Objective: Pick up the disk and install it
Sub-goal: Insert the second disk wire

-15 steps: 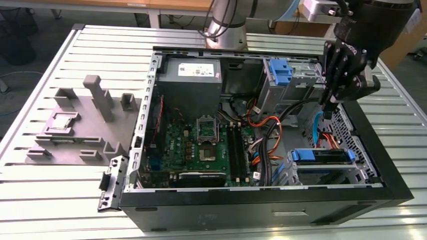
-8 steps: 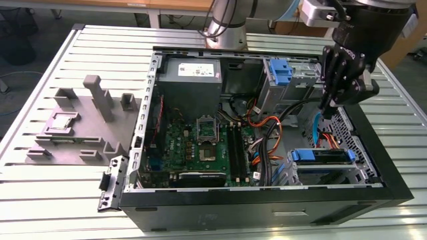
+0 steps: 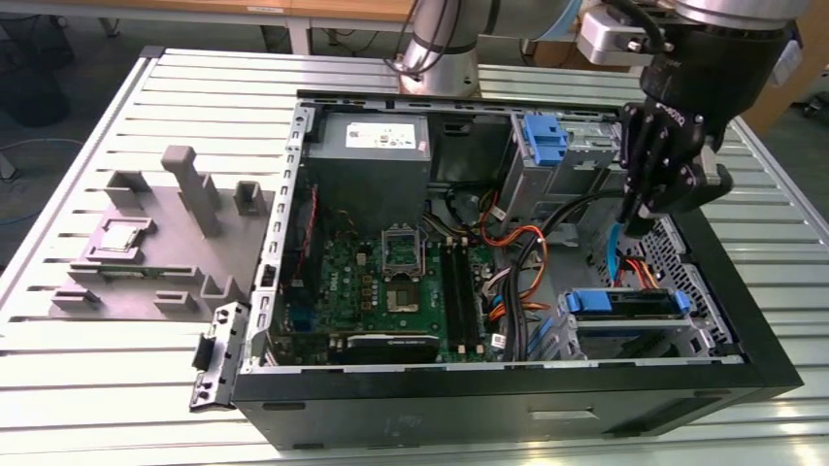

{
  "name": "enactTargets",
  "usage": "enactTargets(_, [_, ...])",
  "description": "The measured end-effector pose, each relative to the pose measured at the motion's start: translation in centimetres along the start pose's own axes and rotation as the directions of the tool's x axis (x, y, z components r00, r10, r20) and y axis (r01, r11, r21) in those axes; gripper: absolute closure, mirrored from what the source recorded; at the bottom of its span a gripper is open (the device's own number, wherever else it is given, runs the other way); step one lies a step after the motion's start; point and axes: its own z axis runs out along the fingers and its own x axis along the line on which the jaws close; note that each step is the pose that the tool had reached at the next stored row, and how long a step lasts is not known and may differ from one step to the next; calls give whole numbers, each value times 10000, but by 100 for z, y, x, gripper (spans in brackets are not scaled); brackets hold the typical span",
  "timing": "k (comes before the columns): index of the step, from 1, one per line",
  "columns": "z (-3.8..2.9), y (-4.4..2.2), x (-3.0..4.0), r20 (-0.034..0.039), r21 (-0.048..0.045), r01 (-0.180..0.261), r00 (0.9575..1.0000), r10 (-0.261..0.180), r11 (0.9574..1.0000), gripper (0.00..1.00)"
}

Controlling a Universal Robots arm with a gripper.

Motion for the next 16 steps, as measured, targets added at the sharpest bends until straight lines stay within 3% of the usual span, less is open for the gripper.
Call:
enactTargets(6, [69, 2, -14, -147, 12, 6, 9999, -5, 10000, 78])
enactTargets(7, [71, 1, -15, -151, 13, 6, 9999, -6, 10000, 84])
enactTargets(16, [78, 0, -16, -151, 13, 7, 9999, -6, 10000, 84])
